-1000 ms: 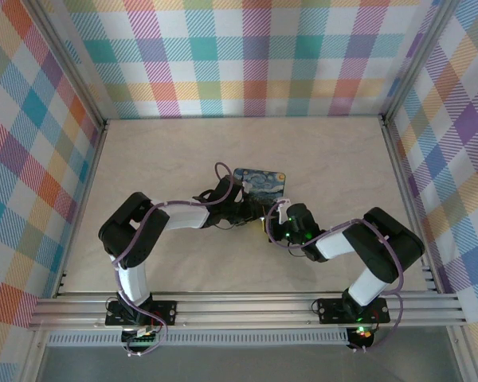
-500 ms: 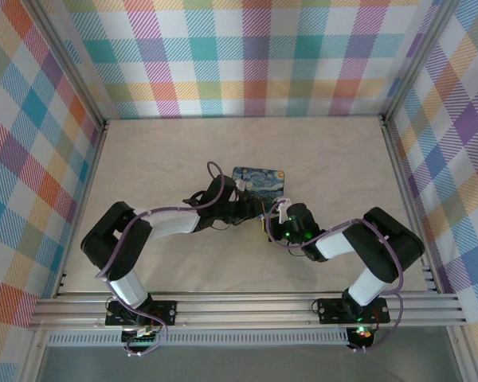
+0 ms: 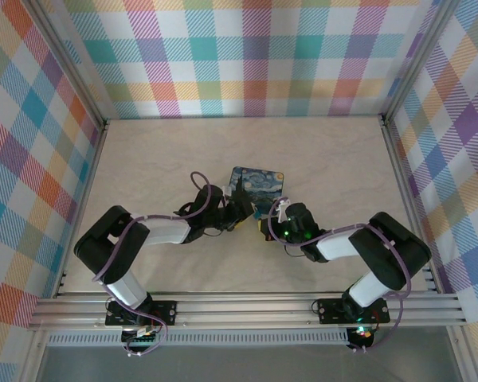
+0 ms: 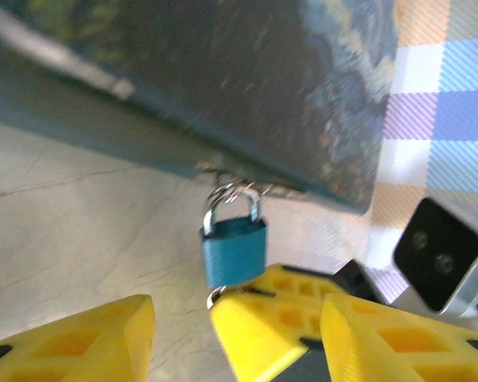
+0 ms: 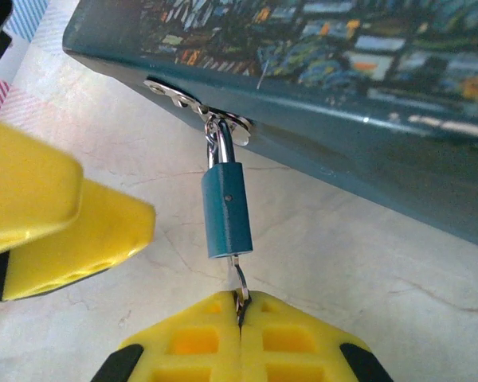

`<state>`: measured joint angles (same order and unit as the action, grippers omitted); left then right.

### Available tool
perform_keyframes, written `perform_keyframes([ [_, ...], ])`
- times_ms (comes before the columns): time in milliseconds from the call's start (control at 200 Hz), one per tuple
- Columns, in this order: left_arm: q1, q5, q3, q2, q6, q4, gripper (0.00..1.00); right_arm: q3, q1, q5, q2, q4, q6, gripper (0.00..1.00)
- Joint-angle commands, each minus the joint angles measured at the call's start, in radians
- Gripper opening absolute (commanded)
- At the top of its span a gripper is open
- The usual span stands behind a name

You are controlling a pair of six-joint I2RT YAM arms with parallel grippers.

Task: Unlock a padlock with a key

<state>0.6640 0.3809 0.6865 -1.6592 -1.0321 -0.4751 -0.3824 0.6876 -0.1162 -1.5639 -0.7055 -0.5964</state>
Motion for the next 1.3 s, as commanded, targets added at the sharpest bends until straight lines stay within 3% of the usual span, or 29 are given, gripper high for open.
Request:
perform_keyframes([
  [0, -0.008, 0.024, -0.016, -0.037, -0.060, -0.131, 0.55, -0.030, 0.018, -0.012, 0.030, 0.011, -0.050, 0.00],
  [845, -0.009, 0.042, -0.004, -0.111, -0.104, -0.156, 0.46, -0.069, 0.038, -0.048, 0.039, 0.000, -0.200, 0.00],
  [1295, -0.010, 0.038, -0.009, -0.111, -0.108, -0.155, 0.28, -0.087, 0.041, -0.059, 0.057, 0.009, -0.333, 0.00],
])
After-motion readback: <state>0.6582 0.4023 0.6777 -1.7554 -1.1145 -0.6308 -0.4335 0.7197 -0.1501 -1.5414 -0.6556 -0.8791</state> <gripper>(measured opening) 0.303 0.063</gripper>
